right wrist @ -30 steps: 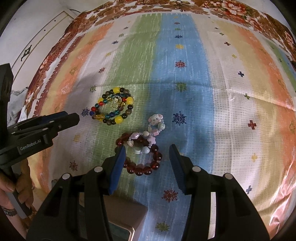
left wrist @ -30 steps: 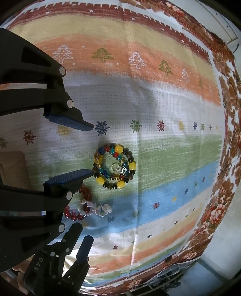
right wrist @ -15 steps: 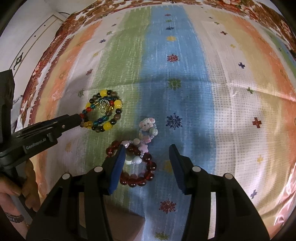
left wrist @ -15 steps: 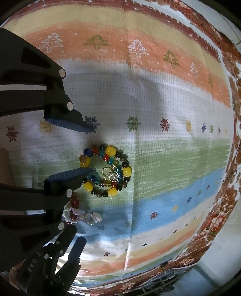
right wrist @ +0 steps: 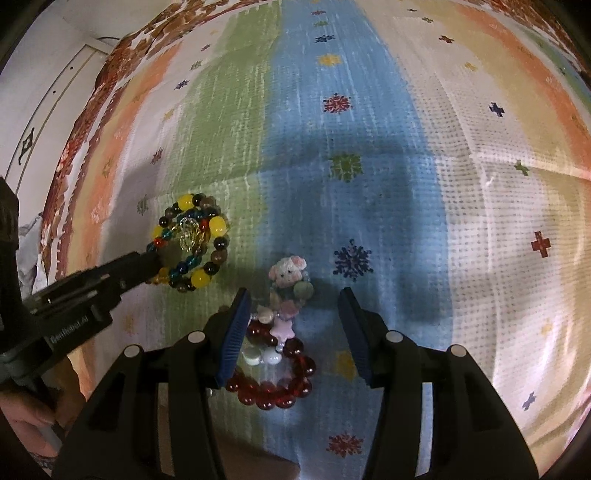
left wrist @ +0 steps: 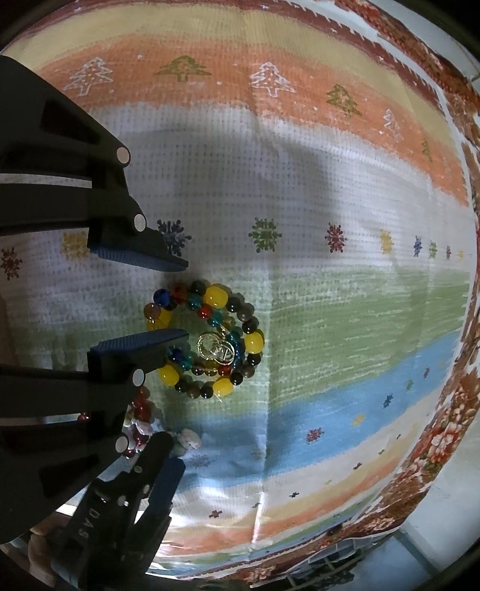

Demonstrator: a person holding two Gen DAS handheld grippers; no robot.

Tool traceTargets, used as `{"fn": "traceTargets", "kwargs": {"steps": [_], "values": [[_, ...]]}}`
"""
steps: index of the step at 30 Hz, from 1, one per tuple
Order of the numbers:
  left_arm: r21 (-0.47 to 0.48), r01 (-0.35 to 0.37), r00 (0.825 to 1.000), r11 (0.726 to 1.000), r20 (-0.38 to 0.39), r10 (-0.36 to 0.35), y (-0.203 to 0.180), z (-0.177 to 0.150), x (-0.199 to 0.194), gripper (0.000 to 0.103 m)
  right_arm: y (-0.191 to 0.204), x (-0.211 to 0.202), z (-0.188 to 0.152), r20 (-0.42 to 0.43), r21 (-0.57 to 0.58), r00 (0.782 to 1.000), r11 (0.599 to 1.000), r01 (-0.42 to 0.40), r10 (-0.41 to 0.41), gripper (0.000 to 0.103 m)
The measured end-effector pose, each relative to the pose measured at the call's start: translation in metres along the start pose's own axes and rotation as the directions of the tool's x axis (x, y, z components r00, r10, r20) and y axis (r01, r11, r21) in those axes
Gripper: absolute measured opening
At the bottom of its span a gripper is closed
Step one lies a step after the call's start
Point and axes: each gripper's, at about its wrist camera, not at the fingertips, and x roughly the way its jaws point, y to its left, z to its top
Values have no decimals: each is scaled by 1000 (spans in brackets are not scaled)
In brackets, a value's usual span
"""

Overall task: Organize jewelry
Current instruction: 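Move the left gripper to the multicolour bracelet while the right approaches the white charm bracelet, then grasp the multicolour beaded bracelet with the left gripper while the right grasps the white charm bracelet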

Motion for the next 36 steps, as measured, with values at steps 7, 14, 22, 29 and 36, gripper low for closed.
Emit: {"fn": "traceTargets", "kwargs": {"steps": [7, 14, 22, 29, 36], "values": [[-3, -7, 1000, 1000, -6, 7, 3, 3, 6, 22, 0, 3, 1, 2, -7, 1000, 1000, 14, -14, 46], [23, 26, 1000, 999, -13, -26, -2, 1, 0, 9, -1, 4, -1, -14, -21, 1000, 1000, -4, 3, 11], [59, 77, 996, 995, 37, -79, -16, 2, -26, 9, 12, -14, -2, 21, -57, 999, 998, -26, 27, 11], [70, 91, 994, 993, 58, -95, -18, 1, -37, 9, 21, -27, -4, 44, -84, 998, 996, -37, 41, 11], [82, 112, 990, 990, 71, -118, -22, 0, -47, 9, 26, -39, -6, 67, -99, 997, 994, -36, 43, 11]]}}
